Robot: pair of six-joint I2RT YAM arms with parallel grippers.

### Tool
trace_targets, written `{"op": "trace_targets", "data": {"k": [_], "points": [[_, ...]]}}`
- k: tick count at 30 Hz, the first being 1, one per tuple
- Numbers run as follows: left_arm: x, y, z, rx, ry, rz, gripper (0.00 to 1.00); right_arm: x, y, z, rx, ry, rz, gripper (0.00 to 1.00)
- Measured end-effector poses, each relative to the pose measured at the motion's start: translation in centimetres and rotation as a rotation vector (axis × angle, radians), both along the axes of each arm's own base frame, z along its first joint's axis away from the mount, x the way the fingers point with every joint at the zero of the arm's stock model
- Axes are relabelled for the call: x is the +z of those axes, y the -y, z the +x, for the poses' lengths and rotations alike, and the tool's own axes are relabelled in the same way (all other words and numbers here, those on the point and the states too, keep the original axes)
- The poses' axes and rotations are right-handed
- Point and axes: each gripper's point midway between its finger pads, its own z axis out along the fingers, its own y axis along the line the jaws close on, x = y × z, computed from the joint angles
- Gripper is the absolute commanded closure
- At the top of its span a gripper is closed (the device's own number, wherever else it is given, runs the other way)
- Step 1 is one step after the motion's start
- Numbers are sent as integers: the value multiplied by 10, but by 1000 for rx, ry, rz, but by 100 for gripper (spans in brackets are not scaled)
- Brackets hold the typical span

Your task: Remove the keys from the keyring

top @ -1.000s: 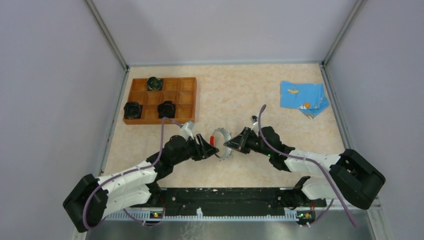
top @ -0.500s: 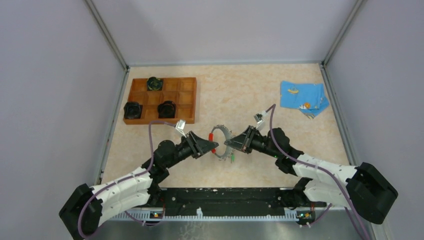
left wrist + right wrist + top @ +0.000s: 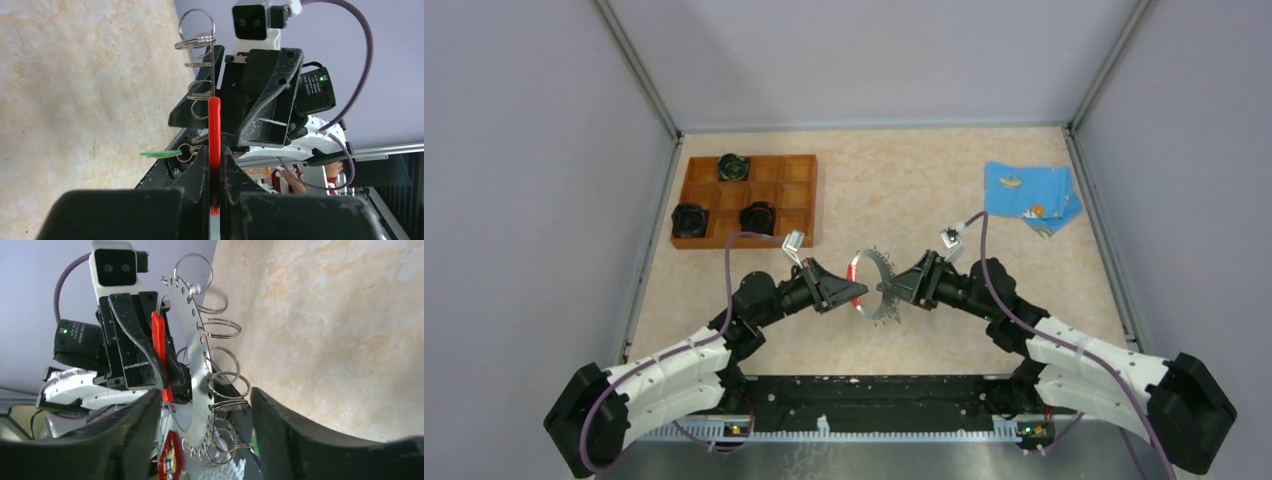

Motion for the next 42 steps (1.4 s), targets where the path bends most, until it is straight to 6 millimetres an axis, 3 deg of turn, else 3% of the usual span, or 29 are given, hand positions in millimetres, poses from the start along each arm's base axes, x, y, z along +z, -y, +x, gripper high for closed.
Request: {"op": "trace_targets", "data": {"k": [3,4,14,19,22,25,32,36,42], "points": [[3,0,-1,-14,-23,20,100,5,9,1,-25,66,-48,2],[4,-1,-2,-19,-36,31,100,8,13,2,-38,103,-73,1],[28,-13,-2,-103,-132,20,100,68,63,11,-211,543,-156,1],[39,-16,-7,-176,-159,3,100,84,87,4,-295,702,-130,1],[49,-16,-9,-216,-166,-11,100,94,87,-8,-262,809,-86,1],[60,-15,-11,-255,-160,-21,100,88,77,-20,-173,875,-61,1],[85,-14,-14,-302,-123,-44,100,50,58,-43,-14,950,-72,3],[84,-13,-11,-308,-137,-42,100,43,47,-58,31,1026,-61,7],[78,-10,-2,-307,-177,-40,100,28,38,-63,21,1105,-83,16]]}}
